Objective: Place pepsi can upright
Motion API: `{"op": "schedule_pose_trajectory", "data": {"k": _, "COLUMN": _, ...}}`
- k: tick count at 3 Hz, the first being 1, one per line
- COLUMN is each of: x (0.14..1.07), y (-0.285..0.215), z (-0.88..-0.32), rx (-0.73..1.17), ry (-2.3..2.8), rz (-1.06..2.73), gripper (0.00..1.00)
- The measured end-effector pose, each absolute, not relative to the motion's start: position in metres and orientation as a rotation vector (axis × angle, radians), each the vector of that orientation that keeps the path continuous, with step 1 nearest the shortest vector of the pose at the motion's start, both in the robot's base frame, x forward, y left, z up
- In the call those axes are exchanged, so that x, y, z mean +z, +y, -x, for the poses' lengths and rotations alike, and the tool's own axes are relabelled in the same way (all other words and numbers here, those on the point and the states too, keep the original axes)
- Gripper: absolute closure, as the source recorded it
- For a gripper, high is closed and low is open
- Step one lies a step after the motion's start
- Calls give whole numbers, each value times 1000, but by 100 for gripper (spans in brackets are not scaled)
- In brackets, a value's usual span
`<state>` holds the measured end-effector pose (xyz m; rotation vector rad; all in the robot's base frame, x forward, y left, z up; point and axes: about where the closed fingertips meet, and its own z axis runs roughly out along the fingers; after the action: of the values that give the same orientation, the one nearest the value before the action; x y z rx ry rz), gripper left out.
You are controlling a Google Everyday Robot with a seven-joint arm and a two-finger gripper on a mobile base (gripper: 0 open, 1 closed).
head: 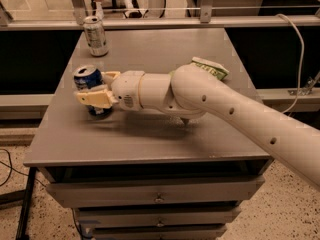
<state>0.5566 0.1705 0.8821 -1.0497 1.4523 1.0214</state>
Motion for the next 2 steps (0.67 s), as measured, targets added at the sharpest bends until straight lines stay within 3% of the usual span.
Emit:
{"op": "schedule_pose_trajectory", "data": {"k": 1, "x": 875, "y": 160, "z": -551, "rx": 1016, "ry": 1481, "rz": 1048, "gripper": 0}}
{"op": "schedule_pose_trajectory", "data": {"k": 2, "x": 870, "y": 134, "z": -549, "rx": 991, "ry": 1516, "rz": 1068, "gripper": 0}}
